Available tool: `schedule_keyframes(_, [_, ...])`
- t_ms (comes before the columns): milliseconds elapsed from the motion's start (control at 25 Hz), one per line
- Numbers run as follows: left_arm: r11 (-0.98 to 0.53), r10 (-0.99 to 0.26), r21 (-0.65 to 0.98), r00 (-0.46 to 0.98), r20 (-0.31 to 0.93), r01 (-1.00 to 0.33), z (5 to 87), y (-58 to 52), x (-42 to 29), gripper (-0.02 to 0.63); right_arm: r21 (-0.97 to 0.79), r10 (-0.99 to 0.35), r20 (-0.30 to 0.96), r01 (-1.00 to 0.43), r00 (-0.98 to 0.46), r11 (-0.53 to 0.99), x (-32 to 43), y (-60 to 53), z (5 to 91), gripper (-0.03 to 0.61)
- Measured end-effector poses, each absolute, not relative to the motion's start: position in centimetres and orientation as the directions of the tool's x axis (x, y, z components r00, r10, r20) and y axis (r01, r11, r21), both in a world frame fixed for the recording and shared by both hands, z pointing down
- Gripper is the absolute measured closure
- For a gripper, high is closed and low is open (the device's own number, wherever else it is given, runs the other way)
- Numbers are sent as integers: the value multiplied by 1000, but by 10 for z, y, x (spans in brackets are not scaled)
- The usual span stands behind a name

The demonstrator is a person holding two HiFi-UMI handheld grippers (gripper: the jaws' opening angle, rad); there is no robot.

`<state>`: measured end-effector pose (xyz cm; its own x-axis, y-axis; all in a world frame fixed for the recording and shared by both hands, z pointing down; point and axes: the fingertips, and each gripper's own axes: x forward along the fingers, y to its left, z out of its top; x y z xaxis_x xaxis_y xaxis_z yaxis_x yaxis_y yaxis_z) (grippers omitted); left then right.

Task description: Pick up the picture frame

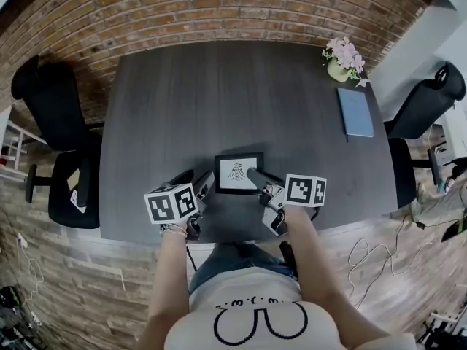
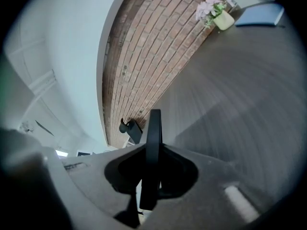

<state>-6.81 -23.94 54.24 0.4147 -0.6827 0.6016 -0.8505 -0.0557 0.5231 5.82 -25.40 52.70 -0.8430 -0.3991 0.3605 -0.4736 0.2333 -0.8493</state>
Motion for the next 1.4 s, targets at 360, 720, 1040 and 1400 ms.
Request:
schedule_keyframes(360, [-138,-768,467,392,506,-874,486,-259,-79,356,-762,-484,317,-523,-816,382,66,-271,467,537])
schedule_keyframes(720, [-244,-861,297,347,371,-923,413,-279,-73,359,-562,-624,274,-648,-732,514,85,-295,401,537])
schedule_keyframes(1040, [-237,-939,125,260,226,-963,354,-286,-81,431,-225,-764,193,-785,-616,577,96,-300,338,537])
schedule_keyframes(1400, [-181,-983,-11,180,43,-983,298,-281,-92,615,26,-839,79,-840,-538,542,102,-296,289,538])
